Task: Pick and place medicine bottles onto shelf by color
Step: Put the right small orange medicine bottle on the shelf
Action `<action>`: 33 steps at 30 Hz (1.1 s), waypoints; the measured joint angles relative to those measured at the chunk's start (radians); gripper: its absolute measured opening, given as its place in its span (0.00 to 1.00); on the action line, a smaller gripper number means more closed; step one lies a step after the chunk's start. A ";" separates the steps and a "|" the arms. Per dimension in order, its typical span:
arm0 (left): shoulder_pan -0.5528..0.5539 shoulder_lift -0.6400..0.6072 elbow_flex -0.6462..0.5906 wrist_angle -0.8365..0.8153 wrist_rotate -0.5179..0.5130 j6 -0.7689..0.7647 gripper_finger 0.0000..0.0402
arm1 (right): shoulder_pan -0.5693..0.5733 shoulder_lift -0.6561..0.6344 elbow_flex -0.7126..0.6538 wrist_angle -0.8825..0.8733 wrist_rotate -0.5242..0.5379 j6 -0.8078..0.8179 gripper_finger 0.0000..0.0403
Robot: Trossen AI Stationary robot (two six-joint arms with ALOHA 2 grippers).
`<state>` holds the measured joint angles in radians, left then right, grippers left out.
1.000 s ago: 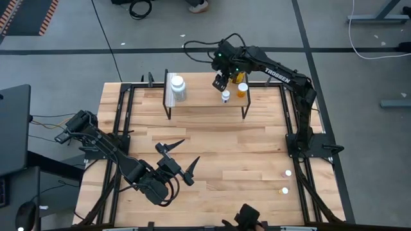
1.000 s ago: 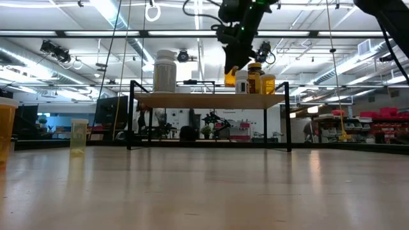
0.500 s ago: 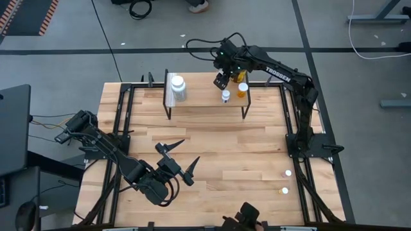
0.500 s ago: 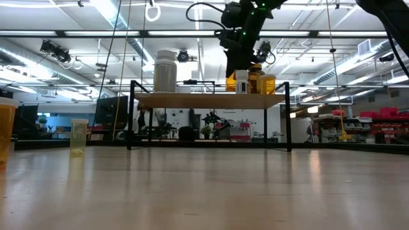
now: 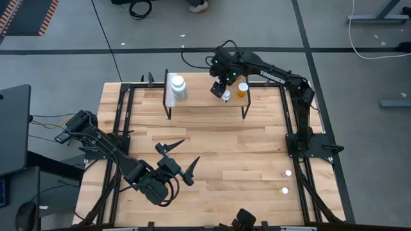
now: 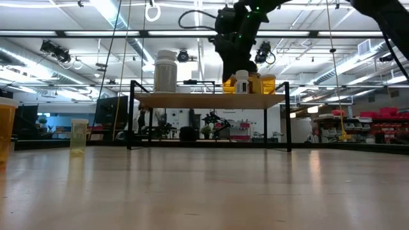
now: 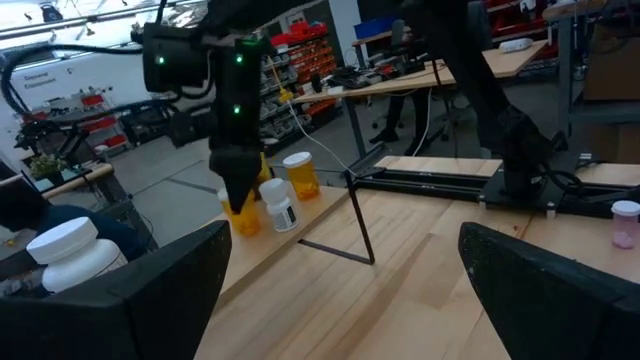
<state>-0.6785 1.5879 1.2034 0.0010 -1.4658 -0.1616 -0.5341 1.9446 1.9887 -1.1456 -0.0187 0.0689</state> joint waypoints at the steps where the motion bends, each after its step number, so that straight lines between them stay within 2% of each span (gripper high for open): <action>1: 0.000 0.000 0.000 0.000 0.000 -0.001 1.00 | 0.004 -0.005 -0.010 0.011 -0.004 0.002 0.57; 7: -0.001 0.000 0.000 0.001 0.000 -0.003 1.00 | 0.011 -0.011 -0.065 0.072 0.011 -0.014 0.57; 27: -0.005 0.000 0.000 0.002 0.000 0.001 1.00 | -0.005 -0.032 -0.066 0.075 0.023 -0.050 0.57; 33: -0.005 0.000 0.000 0.002 0.000 0.000 1.00 | -0.005 -0.041 -0.065 0.075 0.023 -0.050 0.64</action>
<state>-0.6830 1.5879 1.2034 0.0029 -1.4658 -0.1612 -0.5388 1.9039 1.9239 -1.0708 0.0044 0.0190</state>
